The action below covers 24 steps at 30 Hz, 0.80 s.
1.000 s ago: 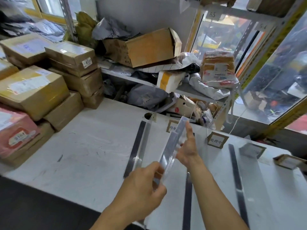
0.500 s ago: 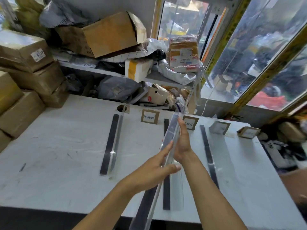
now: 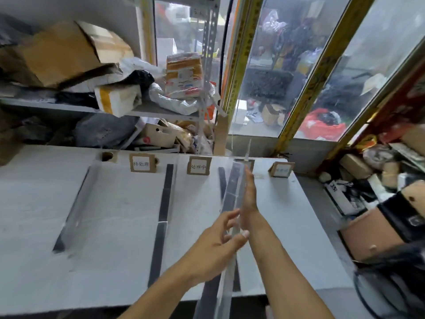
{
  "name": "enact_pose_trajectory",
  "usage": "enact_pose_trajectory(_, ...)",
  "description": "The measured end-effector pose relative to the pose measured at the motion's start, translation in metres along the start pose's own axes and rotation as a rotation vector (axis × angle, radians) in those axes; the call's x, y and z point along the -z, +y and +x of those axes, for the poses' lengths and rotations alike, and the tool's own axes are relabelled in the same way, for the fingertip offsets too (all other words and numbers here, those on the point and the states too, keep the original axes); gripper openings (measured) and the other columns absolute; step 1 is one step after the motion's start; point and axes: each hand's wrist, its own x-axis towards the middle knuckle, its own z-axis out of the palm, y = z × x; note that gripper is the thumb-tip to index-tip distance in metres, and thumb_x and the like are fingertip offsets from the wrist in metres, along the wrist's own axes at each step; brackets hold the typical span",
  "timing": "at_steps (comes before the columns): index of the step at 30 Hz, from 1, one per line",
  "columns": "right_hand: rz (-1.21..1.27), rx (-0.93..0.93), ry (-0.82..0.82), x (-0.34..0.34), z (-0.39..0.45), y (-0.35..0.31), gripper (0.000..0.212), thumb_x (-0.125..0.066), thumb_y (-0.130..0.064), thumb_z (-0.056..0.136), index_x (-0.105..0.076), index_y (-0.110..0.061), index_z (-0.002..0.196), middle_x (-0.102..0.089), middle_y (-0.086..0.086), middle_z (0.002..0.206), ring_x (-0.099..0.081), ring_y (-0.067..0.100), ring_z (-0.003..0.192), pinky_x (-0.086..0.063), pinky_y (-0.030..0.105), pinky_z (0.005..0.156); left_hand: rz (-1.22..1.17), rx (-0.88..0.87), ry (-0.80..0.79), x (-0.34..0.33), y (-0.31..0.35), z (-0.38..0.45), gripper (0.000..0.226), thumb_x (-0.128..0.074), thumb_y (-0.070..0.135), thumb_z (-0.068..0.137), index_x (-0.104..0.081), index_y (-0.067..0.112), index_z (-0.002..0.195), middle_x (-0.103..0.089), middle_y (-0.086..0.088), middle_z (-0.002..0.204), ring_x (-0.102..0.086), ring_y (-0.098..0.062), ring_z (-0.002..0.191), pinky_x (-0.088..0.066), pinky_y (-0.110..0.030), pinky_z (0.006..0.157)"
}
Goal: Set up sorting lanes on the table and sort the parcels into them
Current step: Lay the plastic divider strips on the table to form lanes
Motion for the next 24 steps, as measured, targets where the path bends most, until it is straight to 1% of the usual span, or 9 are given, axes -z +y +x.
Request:
enact_pose_trajectory(2, -0.065, 0.031, 0.013, 0.046, -0.002, -0.013, 0.128, -0.054, -0.103, 0.045, -0.044, -0.035, 0.153, -0.044, 0.011, 0.157, -0.043, 0.036, 0.143, -0.036, 0.059, 0.116, 0.029, 0.014, 0.041, -0.043, 0.009, 0.018, 0.047, -0.053, 0.059, 0.094, -0.035, 0.053, 0.137, -0.047, 0.012, 0.150, -0.052, -0.008, 0.129, -0.046, -0.032, 0.106)
enact_pose_trajectory(4, -0.090, 0.071, 0.007, 0.086, -0.002, -0.024, 0.118, -0.051, -0.101, 0.053, -0.041, -0.039, 0.153, -0.038, 0.008, 0.162, -0.036, 0.033, 0.147, -0.030, 0.062, 0.119, 0.057, 0.025, 0.060, -0.080, 0.018, 0.033, 0.051, -0.054, 0.056, 0.096, -0.031, 0.053, 0.141, -0.050, 0.009, 0.148, -0.054, -0.012, 0.130, -0.048, -0.040, 0.108)
enact_pose_trajectory(9, -0.108, 0.086, -0.006, 0.149, 0.001, -0.056, 0.060, -0.038, -0.075, 0.091, -0.050, -0.043, 0.141, -0.052, -0.005, 0.146, -0.047, 0.022, 0.135, -0.039, 0.051, 0.112, 0.118, 0.049, 0.047, -0.147, 0.047, 0.063, 0.065, -0.049, 0.039, 0.103, -0.011, 0.047, 0.156, -0.043, 0.002, 0.155, -0.049, -0.020, 0.137, -0.043, -0.040, 0.111)
enact_pose_trajectory(12, -0.122, 0.061, -0.018, 0.175, 0.021, -0.054, 0.077, -0.047, -0.083, 0.081, -0.045, -0.045, 0.148, -0.044, -0.005, 0.155, -0.040, 0.025, 0.143, -0.030, 0.059, 0.118, 0.158, 0.061, 0.058, -0.165, 0.054, 0.088, 0.064, -0.048, 0.032, 0.104, -0.013, 0.043, 0.156, -0.047, -0.001, 0.152, -0.054, -0.020, 0.132, -0.045, -0.038, 0.109)
enact_pose_trajectory(14, -0.121, 0.022, -0.059, 0.190, 0.045, -0.045, 0.085, -0.055, -0.090, 0.073, -0.051, -0.044, 0.145, -0.052, 0.002, 0.152, -0.046, 0.031, 0.141, -0.034, 0.063, 0.116, 0.183, 0.079, 0.064, -0.171, 0.054, 0.104, 0.061, -0.048, 0.031, 0.104, -0.016, 0.039, 0.156, -0.048, -0.002, 0.151, -0.054, -0.020, 0.132, -0.044, -0.036, 0.108)
enact_pose_trajectory(18, -0.170, 0.004, -0.089, 0.201, 0.066, -0.059, 0.046, -0.037, -0.062, 0.101, -0.060, -0.035, 0.130, -0.072, 0.000, 0.121, -0.068, 0.020, 0.110, -0.055, 0.040, 0.091, 0.206, 0.099, 0.102, -0.180, 0.044, 0.143, 0.055, -0.045, 0.029, 0.105, -0.020, 0.031, 0.154, -0.049, -0.004, 0.148, -0.054, -0.023, 0.130, -0.044, -0.036, 0.109)
enact_pose_trajectory(21, -0.156, -0.020, -0.172, 0.213, 0.091, -0.061, 0.041, -0.031, -0.052, 0.106, -0.063, -0.030, 0.120, -0.078, -0.004, 0.098, -0.076, 0.013, 0.088, -0.058, 0.031, 0.074, 0.227, 0.133, 0.147, -0.187, 0.031, 0.176, 0.051, -0.042, 0.025, 0.106, -0.021, 0.030, 0.153, -0.052, -0.006, 0.146, -0.058, -0.026, 0.124, -0.048, -0.040, 0.109)
enact_pose_trajectory(22, -0.156, -0.030, -0.170, 0.216, 0.100, -0.060, 0.039, -0.030, -0.051, 0.107, -0.062, -0.032, 0.119, -0.079, -0.005, 0.098, -0.075, 0.012, 0.089, -0.058, 0.032, 0.074, 0.228, 0.150, 0.158, -0.188, 0.026, 0.186, 0.051, -0.041, 0.023, 0.106, -0.021, 0.030, 0.153, -0.050, -0.005, 0.148, -0.058, -0.025, 0.125, -0.048, -0.040, 0.109)
enact_pose_trajectory(24, -0.152, -0.069, -0.185, 0.218, 0.118, -0.059, 0.038, -0.030, -0.054, 0.106, -0.060, -0.036, 0.120, -0.075, -0.002, 0.114, -0.071, 0.017, 0.106, -0.057, 0.041, 0.089, 0.227, 0.175, 0.182, -0.189, 0.018, 0.206, 0.051, -0.040, 0.021, 0.107, -0.020, 0.030, 0.153, -0.046, -0.003, 0.153, -0.055, -0.023, 0.129, -0.046, -0.040, 0.110)
